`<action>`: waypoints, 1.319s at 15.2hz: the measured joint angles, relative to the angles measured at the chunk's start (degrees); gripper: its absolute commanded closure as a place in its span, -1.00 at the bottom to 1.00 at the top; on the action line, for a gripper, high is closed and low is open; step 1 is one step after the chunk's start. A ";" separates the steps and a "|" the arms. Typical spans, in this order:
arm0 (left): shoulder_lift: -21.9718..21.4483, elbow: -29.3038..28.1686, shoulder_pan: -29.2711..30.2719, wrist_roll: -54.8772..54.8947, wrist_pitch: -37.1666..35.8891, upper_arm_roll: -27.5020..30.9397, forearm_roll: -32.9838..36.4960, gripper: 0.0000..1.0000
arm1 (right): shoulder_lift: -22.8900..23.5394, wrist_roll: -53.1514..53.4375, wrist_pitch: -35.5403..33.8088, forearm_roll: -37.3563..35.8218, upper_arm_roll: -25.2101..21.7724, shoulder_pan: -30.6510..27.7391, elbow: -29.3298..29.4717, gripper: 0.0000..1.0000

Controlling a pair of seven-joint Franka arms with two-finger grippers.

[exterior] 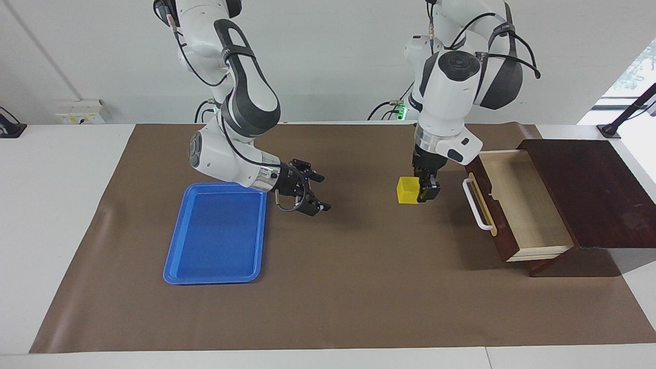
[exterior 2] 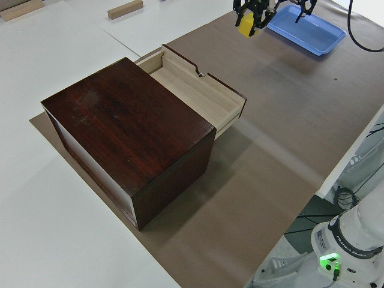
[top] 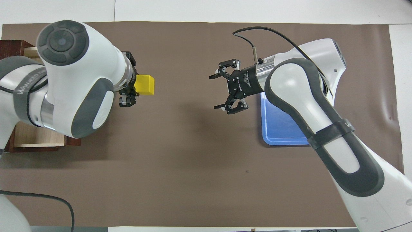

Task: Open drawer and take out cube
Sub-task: 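Lift the cube with the left gripper while the right gripper approaches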

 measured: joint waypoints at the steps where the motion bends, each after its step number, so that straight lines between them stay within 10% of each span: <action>1: 0.56 -0.17 -0.92 -0.68 0.18 0.00 0.00 1.00 | 0.37 0.02 0.34 0.00 0.00 0.35 0.39 -1.00; 20: 3.07 -0.85 -6.61 -14.10 2.36 0.27 0.08 1.00 | 4.39 8.51 10.51 0.00 -0.16 9.61 4.52 -1.00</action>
